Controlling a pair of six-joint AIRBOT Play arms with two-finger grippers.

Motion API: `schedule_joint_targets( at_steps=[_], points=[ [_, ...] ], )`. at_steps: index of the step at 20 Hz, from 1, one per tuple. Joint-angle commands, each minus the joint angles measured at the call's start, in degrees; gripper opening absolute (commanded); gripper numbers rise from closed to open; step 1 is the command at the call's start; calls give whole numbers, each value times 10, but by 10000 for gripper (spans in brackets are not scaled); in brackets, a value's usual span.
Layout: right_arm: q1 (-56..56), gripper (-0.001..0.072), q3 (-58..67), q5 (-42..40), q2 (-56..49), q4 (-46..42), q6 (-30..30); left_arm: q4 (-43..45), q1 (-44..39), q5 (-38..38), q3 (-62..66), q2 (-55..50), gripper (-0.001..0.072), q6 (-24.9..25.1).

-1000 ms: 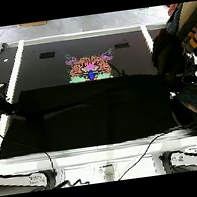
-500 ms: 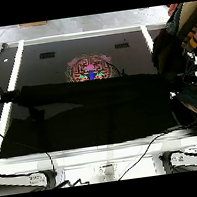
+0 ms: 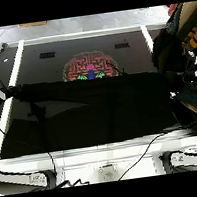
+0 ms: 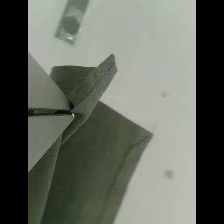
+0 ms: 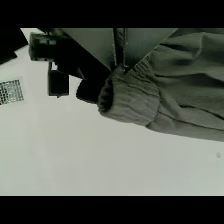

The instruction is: Fold the clothes and pants, and hang the long-sleeved shirts on hangers.

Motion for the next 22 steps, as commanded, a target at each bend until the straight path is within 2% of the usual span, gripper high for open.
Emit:
schedule_joint_targets(
  at_steps=[1,4,6,7,8,9,15,17,18,20,22],
  points=[
    [1,20,0,2,0,2,0,38,-4,-114,0,-3,8,2],
    [1,20,0,3,0,0,0,102,-2,-217,0,-12,8,28],
    [1,20,0,3,0,0,0,102,0,-219,0,-10,37,41],
    [1,20,0,3,0,0,0,102,0,-213,0,-10,228,41],
    [1,20,0,3,0,0,0,102,-1,-205,0,-10,568,41],
    [1,20,0,3,0,0,0,101,-1,-194,0,-10,701,41],
    [1,20,0,-31,-2,-19,0,102,4,-192,1,12,695,1],
    [1,20,0,-44,-9,-18,0,102,7,-198,1,28,558,-5],
    [1,20,0,-43,-14,-19,0,102,8,-204,1,35,552,-5],
    [1,20,0,-24,-21,-19,5,104,10,-248,1,48,551,-5],
    [1,20,0,7,-20,-20,4,122,15,-333,1,60,550,-5]
  ],
)
